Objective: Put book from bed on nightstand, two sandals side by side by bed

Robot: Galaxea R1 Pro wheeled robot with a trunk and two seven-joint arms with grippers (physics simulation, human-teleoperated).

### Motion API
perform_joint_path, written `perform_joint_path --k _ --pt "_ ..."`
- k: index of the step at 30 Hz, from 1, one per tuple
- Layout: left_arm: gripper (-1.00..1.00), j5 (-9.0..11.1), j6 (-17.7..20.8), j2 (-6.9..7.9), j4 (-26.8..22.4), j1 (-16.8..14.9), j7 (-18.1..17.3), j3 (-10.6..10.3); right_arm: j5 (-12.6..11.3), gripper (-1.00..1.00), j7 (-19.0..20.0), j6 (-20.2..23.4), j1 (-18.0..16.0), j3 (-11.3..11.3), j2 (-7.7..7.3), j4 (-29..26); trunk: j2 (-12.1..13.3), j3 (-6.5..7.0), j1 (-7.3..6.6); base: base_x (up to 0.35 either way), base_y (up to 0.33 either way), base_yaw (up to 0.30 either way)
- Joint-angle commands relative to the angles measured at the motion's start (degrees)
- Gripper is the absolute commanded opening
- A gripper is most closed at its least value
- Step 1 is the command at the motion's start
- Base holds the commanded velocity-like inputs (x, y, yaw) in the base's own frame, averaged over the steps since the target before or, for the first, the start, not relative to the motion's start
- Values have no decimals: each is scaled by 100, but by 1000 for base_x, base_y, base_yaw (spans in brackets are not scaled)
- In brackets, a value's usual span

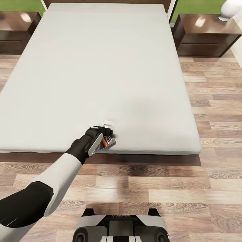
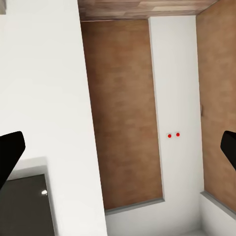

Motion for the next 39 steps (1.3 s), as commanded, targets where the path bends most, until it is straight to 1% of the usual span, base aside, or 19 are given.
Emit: perform_joint_path --k 1,39 --pt "100 108 37 4 1 3 50 -21 60 100 -20 14 0 -43 -5 5 -2 -2 1 -24 0 0" --pt "100 108 30 4 -35 6 50 -29 60 100 -19 14 0 -32 -3 5 -2 -2 1 -11 0 0"
